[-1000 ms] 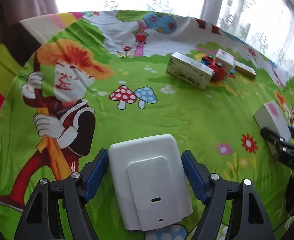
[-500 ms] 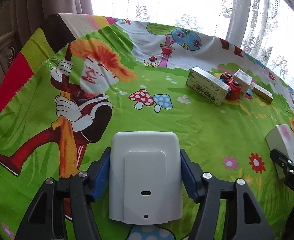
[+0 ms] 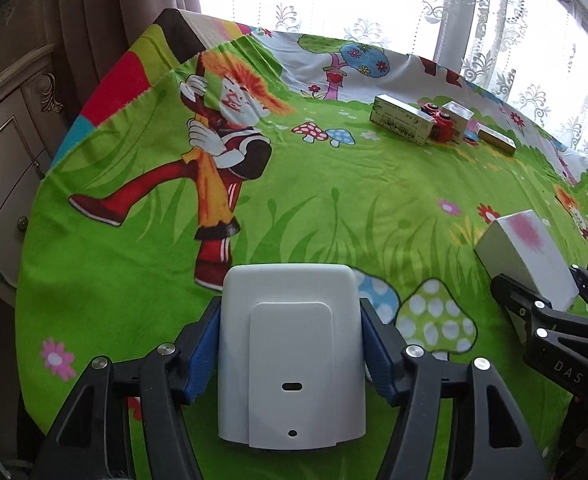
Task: Organize rigid objects
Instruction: 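Carry the white plate and pink-print box over the purple storage box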
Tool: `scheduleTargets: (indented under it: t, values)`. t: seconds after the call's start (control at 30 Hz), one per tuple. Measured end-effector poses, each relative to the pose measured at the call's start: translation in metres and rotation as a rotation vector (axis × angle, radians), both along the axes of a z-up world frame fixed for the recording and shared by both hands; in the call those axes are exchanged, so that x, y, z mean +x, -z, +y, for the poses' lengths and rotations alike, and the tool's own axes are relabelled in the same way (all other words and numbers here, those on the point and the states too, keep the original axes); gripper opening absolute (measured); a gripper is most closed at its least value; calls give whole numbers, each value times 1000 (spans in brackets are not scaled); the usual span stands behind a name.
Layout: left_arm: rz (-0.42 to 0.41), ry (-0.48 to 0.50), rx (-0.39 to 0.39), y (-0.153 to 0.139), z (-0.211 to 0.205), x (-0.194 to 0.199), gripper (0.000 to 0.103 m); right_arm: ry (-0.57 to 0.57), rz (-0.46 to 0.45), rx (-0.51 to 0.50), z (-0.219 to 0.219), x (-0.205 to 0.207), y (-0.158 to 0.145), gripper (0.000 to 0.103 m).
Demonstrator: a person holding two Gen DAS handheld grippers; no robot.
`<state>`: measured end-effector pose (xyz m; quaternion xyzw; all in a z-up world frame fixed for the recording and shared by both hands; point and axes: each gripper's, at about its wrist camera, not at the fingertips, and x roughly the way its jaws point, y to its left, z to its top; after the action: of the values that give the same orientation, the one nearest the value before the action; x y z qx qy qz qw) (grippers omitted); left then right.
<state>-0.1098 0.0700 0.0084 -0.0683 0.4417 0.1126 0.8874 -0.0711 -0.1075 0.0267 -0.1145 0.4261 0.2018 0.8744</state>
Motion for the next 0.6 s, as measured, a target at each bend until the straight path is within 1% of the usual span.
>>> scheduleTargets:
  t: [0.07,0.13,0.27,0.37,0.6]
  values:
    - [-3,14,10,-1,-4,-12,64,-23,6,8,5,-10,0,69]
    - [-5,25,2,-3,-8,-21,64,-46,3,1,10,-22,-2,69]
    - [-17,55,-2,-11,-20,-36,64,-77,4,9,7,-46,-6,69]
    - [-35,89,15,-22,-33,-45,64,-83,7,17,-5,-61,-13,69]
    - [-61,194,38,-42,-71,-57,64,-61,-25,47,-46,-93,-37,69]
